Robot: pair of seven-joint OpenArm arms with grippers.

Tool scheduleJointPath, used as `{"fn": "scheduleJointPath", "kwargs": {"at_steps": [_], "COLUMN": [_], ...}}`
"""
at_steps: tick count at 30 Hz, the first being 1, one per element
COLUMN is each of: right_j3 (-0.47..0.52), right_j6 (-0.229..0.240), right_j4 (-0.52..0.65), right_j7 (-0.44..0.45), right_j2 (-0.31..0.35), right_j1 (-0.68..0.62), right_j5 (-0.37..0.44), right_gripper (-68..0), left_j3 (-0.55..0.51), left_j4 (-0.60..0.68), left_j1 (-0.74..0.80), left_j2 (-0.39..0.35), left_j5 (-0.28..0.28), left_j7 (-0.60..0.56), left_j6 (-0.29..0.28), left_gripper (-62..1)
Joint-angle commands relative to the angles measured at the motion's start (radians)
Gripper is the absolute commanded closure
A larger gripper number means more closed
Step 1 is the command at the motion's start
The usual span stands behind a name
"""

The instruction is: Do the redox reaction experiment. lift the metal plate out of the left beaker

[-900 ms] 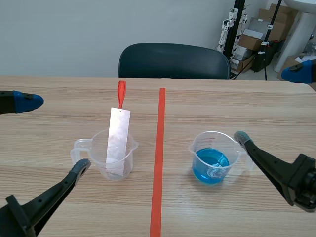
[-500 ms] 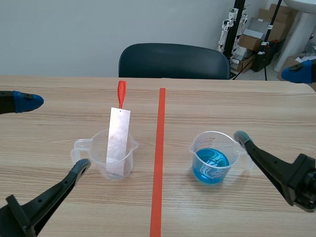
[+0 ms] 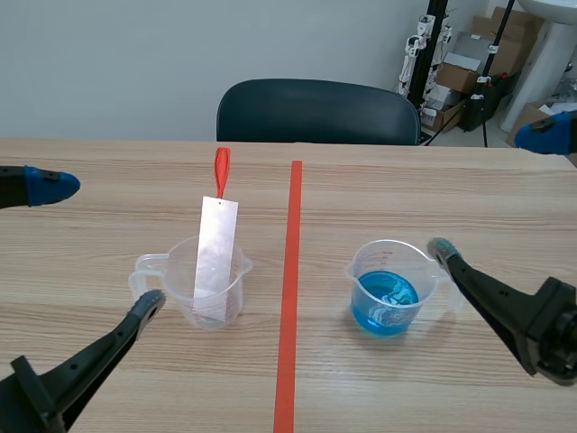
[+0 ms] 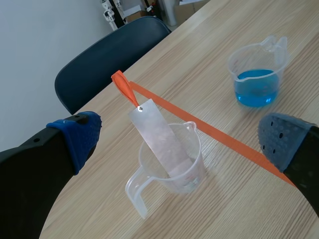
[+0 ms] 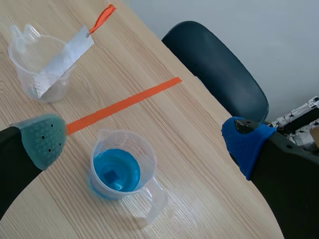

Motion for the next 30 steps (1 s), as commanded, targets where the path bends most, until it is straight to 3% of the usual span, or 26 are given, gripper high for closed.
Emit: {"fn": "scheduleJointPath", "kwargs": {"at_steps": [1, 6, 11, 16, 21, 25, 30], "right_j3": [0.002, 0.002, -0.001, -0.009, -0.066, -0.122, -0.164], "right_j6": [-0.007, -0.006, -0.006, 0.003, 0.012, 0.013, 0.012], "right_j4": [0.012, 0.012, 0.008, -0.006, -0.05, -0.101, -0.144], "right_j7": [0.011, -0.041, -0.048, -0.017, 0.004, 0.027, 0.035], "right_j2": [0.002, 0.003, 0.042, 0.101, 0.2, 0.296, 0.375], "right_j1": [0.003, 0.003, 0.004, 0.018, 0.085, 0.136, 0.178], "right_j5": [0.045, 0.149, 0.24, 0.345, 0.349, 0.404, 0.425], "right_gripper": [-67.9, -67.9, -67.9, -67.9, -67.9, -67.9, -67.9], "left_j3": [0.0, 0.0, 0.0, 0.0, 0.0, 0.0, 0.0], "left_j4": [0.007, -0.07, -0.26, -0.449, -0.636, -0.772, -0.932], "left_j1": [-0.003, -0.003, -0.003, -0.003, -0.003, -0.003, -0.033], "left_j2": [0.005, 0.044, 0.122, 0.198, 0.279, 0.345, 0.42], "left_j5": [-0.003, -0.003, -0.003, -0.002, 0.013, 0.056, 0.058], "left_j7": [-0.017, -0.082, -0.285, -0.478, -0.686, -0.83, -0.963], "left_j6": [0.005, -0.003, -0.079, -0.097, -0.097, -0.097, -0.097], "left_gripper": [-62.3, -62.3, -62.3, -62.3, -62.3, -62.3, -62.3]}}
